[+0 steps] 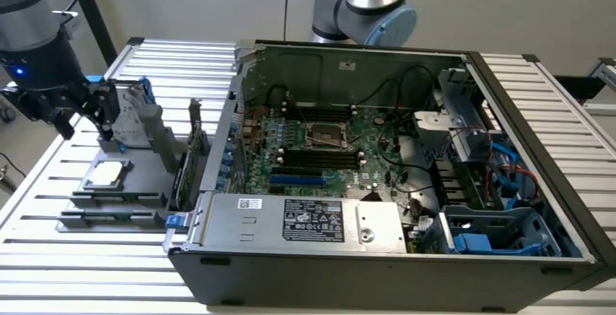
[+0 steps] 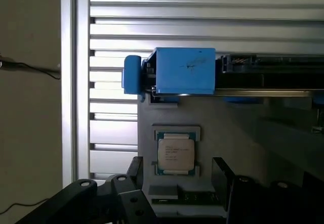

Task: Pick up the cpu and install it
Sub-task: 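Pick up the cpu and move it towards the insertion slot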

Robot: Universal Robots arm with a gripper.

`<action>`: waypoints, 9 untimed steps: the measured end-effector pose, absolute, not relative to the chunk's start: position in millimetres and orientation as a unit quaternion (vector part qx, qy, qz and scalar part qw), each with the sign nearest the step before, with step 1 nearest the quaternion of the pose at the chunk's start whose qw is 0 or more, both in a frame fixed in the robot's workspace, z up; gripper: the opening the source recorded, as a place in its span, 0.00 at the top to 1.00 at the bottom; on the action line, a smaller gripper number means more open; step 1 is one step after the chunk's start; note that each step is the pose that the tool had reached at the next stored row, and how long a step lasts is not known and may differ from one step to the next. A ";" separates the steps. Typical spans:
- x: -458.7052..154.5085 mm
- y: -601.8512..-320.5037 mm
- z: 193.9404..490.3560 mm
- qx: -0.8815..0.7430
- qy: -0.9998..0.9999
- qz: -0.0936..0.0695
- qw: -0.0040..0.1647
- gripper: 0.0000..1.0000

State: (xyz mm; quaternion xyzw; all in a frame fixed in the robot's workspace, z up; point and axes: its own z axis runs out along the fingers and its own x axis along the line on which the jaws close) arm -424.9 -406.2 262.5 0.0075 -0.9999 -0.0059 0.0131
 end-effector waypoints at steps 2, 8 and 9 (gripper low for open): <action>-424.4 -407.5 258.9 0.008 -1.000 -0.006 0.013 0.35; -422.9 -411.5 248.0 0.009 -1.000 -0.006 0.013 0.35; -422.7 -412.2 246.2 0.009 -1.000 -0.006 0.013 0.35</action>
